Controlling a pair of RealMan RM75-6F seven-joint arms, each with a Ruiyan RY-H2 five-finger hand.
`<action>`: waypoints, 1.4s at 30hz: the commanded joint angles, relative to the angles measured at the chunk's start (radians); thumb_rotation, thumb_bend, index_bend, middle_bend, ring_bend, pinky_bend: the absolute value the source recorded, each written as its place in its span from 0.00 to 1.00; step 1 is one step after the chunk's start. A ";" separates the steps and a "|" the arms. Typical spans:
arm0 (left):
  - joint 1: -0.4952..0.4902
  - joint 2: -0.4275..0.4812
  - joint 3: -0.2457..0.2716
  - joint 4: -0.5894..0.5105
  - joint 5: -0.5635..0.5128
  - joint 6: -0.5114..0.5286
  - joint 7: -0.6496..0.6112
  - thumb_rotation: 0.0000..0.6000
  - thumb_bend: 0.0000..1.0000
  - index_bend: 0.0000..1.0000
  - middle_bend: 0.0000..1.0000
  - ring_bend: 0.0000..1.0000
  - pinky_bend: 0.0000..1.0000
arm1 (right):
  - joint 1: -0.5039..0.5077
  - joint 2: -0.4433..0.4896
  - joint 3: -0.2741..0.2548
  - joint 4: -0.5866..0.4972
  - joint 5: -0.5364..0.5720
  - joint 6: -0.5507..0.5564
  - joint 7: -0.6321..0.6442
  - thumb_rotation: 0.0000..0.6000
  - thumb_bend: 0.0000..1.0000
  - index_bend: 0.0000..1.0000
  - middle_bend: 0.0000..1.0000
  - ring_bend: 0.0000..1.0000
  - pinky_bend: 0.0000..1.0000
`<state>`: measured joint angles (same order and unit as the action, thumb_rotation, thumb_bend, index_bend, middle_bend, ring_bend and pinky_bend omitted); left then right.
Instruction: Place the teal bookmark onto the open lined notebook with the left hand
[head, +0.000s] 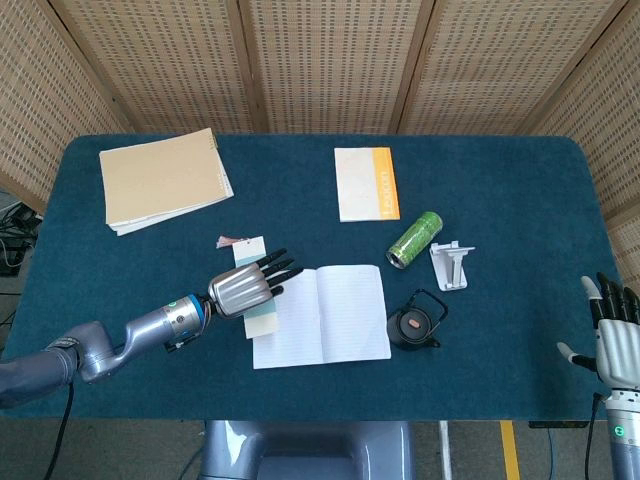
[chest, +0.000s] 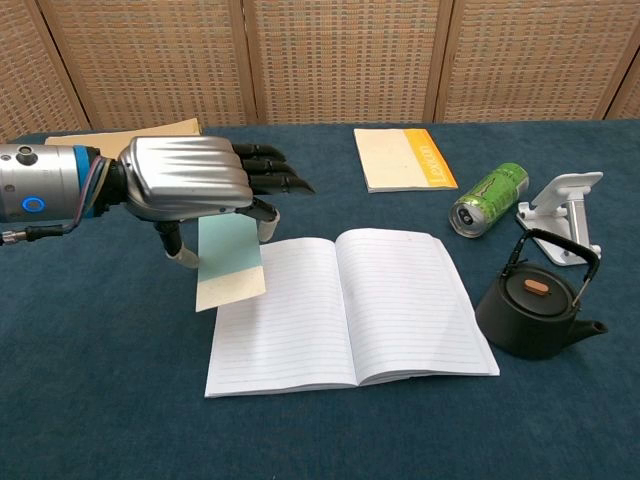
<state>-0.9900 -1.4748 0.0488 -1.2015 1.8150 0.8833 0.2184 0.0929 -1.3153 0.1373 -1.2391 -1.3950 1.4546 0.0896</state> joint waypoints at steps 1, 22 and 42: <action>-0.015 -0.016 -0.003 -0.004 0.001 -0.014 0.008 1.00 0.09 0.44 0.00 0.00 0.00 | 0.000 0.000 0.001 0.004 0.002 -0.002 0.004 1.00 0.11 0.02 0.00 0.00 0.00; -0.095 -0.127 0.000 0.018 -0.001 -0.082 0.027 1.00 0.09 0.43 0.00 0.00 0.00 | -0.002 0.000 0.012 0.022 0.019 -0.009 0.032 1.00 0.11 0.02 0.00 0.00 0.00; -0.136 -0.170 0.004 0.045 -0.022 -0.111 0.032 1.00 0.09 0.41 0.00 0.00 0.00 | -0.004 0.000 0.016 0.028 0.024 -0.010 0.045 1.00 0.11 0.02 0.00 0.00 0.00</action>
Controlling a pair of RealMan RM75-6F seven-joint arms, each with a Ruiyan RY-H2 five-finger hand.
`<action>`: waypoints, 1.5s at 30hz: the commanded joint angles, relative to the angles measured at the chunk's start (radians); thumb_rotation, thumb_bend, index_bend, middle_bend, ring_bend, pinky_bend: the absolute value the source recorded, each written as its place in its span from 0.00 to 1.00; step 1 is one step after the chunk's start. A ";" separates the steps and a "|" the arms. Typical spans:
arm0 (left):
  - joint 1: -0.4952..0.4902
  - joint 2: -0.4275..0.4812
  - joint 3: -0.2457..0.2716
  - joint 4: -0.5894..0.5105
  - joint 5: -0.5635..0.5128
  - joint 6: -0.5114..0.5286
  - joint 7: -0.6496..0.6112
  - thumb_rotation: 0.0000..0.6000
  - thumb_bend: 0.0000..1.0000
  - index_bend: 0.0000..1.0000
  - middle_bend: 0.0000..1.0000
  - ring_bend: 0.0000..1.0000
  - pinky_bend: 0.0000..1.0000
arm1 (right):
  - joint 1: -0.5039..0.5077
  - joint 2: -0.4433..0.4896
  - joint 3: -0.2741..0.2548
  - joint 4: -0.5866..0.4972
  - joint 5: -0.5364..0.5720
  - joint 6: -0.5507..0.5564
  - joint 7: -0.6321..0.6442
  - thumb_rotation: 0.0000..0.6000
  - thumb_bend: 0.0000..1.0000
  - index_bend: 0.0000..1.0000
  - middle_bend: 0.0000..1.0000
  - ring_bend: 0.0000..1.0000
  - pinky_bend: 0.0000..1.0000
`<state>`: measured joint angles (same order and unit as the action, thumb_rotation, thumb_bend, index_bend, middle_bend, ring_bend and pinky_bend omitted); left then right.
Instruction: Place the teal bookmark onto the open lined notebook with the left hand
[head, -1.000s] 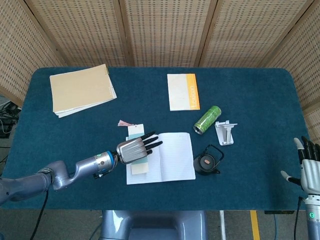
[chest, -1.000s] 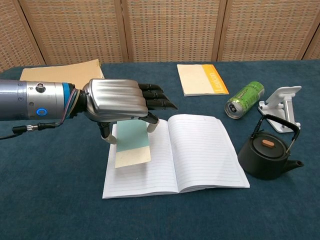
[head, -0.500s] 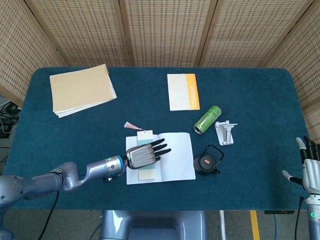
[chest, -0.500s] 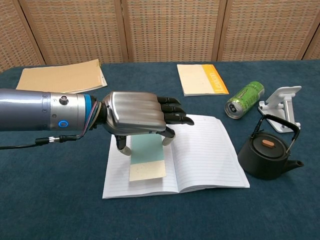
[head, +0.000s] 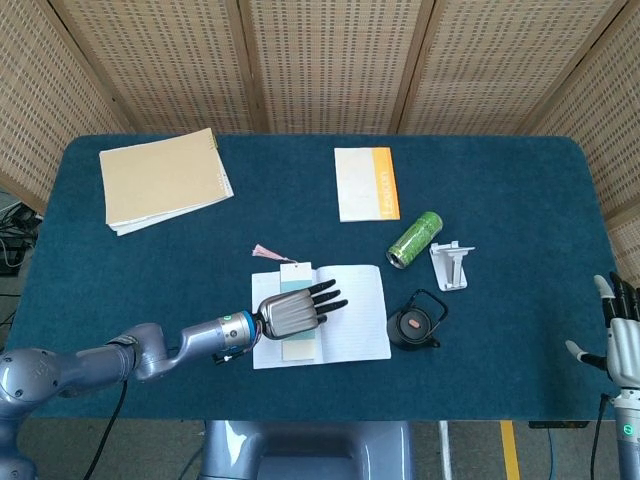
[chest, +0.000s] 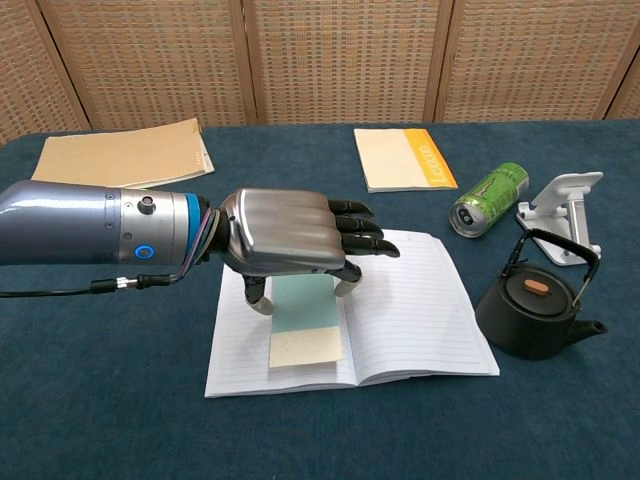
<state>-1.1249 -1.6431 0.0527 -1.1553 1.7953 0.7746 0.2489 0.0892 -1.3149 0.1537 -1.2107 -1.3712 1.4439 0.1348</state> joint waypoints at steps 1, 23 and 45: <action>-0.002 -0.003 0.000 -0.002 -0.005 -0.003 0.002 1.00 0.09 0.40 0.00 0.00 0.00 | -0.001 0.000 0.000 0.000 0.001 0.000 -0.001 1.00 0.11 0.02 0.00 0.00 0.00; 0.006 0.007 0.005 -0.028 -0.041 0.016 -0.016 1.00 0.09 0.08 0.00 0.00 0.00 | -0.003 -0.002 0.003 0.007 -0.001 0.008 0.005 1.00 0.11 0.02 0.00 0.00 0.00; 0.022 0.211 0.026 -0.203 -0.150 -0.078 -0.186 1.00 0.71 0.05 0.00 0.00 0.03 | -0.002 -0.008 -0.002 0.009 -0.016 0.017 0.003 1.00 0.11 0.02 0.00 0.00 0.00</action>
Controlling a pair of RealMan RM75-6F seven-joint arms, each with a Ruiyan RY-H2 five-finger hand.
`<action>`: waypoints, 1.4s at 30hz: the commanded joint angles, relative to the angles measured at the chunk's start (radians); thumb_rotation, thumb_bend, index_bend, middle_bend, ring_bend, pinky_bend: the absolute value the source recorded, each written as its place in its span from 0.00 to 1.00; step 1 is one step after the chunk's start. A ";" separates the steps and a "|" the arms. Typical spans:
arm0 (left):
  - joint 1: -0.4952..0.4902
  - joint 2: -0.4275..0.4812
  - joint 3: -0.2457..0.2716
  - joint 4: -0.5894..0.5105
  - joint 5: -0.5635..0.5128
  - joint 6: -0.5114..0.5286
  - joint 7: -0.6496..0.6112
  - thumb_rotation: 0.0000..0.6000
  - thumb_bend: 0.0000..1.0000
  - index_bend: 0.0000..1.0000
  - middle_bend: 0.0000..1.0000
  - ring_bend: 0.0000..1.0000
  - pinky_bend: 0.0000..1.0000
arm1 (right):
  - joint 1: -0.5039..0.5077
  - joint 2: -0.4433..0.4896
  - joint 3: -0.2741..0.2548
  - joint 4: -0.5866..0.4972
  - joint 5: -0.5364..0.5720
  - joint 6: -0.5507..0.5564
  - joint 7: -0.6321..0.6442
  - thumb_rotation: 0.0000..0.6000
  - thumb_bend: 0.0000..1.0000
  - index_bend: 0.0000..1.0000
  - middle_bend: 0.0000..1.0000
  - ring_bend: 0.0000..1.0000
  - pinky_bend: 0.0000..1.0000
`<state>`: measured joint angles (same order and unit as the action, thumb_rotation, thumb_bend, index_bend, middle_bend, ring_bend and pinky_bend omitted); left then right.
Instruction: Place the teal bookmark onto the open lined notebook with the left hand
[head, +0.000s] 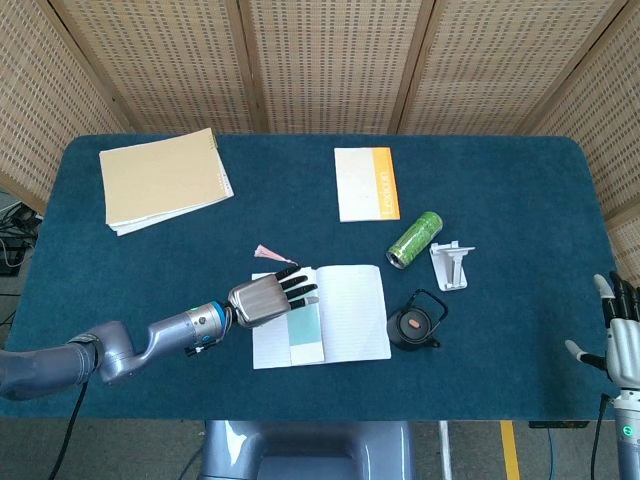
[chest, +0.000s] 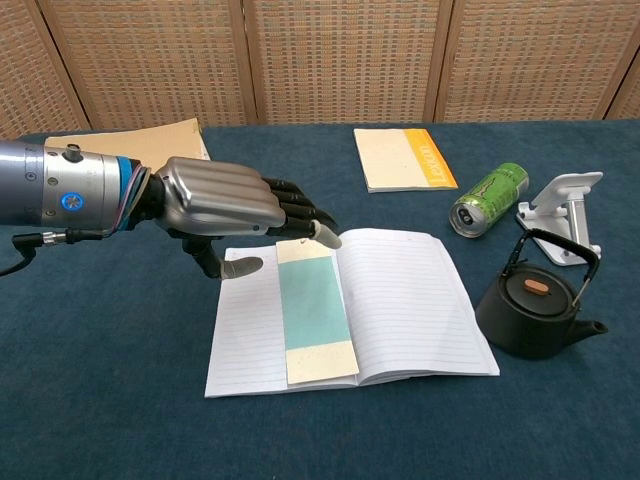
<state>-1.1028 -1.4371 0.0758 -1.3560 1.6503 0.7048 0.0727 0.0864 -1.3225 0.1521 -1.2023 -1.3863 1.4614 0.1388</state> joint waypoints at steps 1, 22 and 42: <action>0.000 0.007 0.004 -0.004 -0.007 -0.013 -0.017 1.00 0.75 0.06 0.00 0.00 0.04 | 0.001 -0.001 -0.001 0.000 -0.002 -0.001 -0.001 1.00 0.11 0.02 0.00 0.00 0.00; 0.015 -0.021 0.019 0.086 -0.058 -0.092 -0.024 1.00 0.77 0.13 0.00 0.00 0.07 | 0.002 -0.005 -0.003 0.008 -0.004 -0.004 0.006 1.00 0.11 0.02 0.00 0.00 0.00; -0.008 -0.096 -0.013 0.134 -0.096 -0.149 0.029 1.00 0.77 0.12 0.00 0.00 0.07 | 0.002 -0.008 0.000 0.017 0.000 -0.003 0.012 1.00 0.11 0.02 0.00 0.00 0.00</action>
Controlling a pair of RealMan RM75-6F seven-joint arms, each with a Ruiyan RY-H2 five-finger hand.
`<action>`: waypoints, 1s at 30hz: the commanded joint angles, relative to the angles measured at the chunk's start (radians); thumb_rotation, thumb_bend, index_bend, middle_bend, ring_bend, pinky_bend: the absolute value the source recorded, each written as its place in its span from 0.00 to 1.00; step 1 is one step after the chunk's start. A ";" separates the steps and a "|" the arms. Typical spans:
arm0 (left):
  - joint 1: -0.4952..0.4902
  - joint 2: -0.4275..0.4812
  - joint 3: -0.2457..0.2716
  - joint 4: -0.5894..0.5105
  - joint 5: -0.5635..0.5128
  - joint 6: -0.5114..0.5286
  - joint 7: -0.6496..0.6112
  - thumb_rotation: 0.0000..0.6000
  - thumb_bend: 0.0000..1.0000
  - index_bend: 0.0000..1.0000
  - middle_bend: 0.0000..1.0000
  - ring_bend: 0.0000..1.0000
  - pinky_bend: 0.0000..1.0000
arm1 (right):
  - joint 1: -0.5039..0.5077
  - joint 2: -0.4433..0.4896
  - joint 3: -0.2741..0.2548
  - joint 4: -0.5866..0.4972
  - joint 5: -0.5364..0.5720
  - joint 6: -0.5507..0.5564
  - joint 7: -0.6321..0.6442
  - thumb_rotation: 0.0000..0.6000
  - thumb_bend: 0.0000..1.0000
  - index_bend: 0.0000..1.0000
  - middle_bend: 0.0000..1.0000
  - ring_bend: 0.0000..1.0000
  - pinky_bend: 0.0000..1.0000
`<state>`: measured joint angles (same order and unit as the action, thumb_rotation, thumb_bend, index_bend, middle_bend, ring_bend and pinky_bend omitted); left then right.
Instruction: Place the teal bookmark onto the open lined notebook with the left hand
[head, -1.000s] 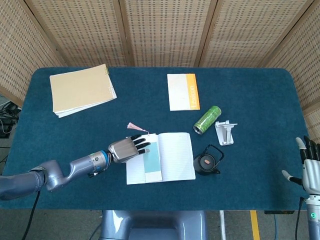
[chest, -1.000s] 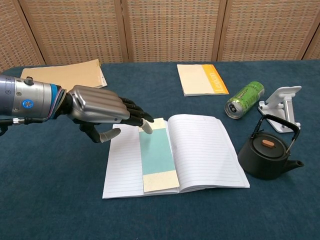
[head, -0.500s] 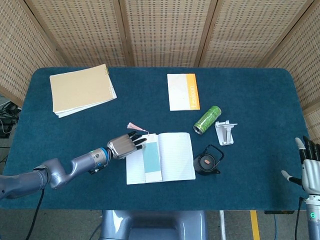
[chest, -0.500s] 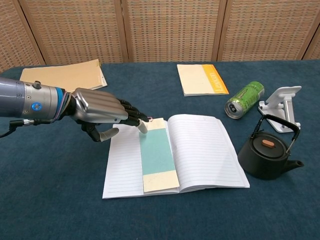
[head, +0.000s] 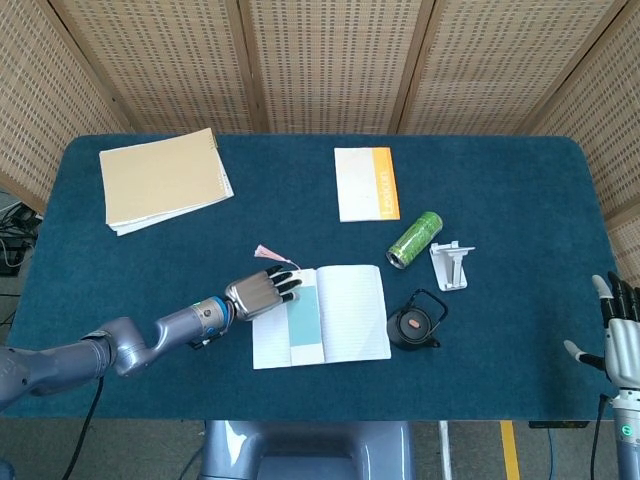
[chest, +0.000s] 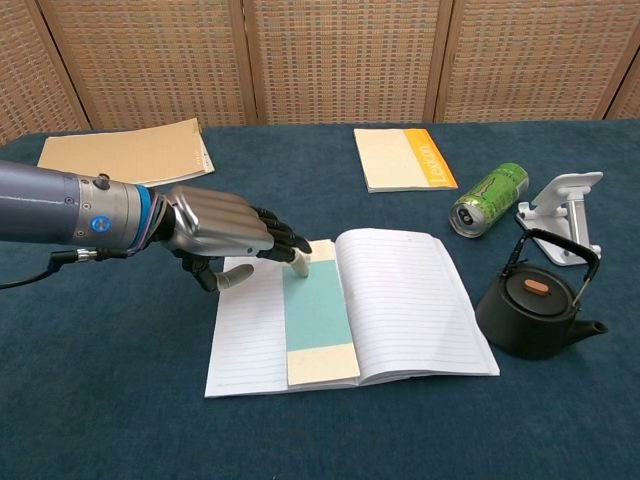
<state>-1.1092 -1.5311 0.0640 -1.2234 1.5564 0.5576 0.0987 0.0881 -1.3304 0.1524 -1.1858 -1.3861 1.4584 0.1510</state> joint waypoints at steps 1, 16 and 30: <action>-0.003 -0.004 -0.002 0.002 -0.004 -0.005 0.005 1.00 0.77 0.12 0.00 0.00 0.07 | 0.000 0.000 0.000 0.001 0.000 0.000 0.000 1.00 0.11 0.02 0.00 0.00 0.00; -0.007 -0.018 -0.015 0.012 -0.009 0.001 0.024 1.00 0.77 0.11 0.00 0.00 0.07 | -0.001 0.000 0.001 0.001 -0.001 0.004 0.002 1.00 0.12 0.02 0.00 0.00 0.00; -0.002 -0.023 -0.025 0.014 -0.019 0.020 0.030 1.00 0.77 0.11 0.00 0.00 0.07 | -0.002 0.000 0.001 0.001 -0.004 0.009 0.002 1.00 0.11 0.02 0.00 0.00 0.00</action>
<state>-1.1141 -1.5552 0.0397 -1.2080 1.5385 0.5737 0.1295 0.0863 -1.3303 0.1538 -1.1853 -1.3898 1.4671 0.1534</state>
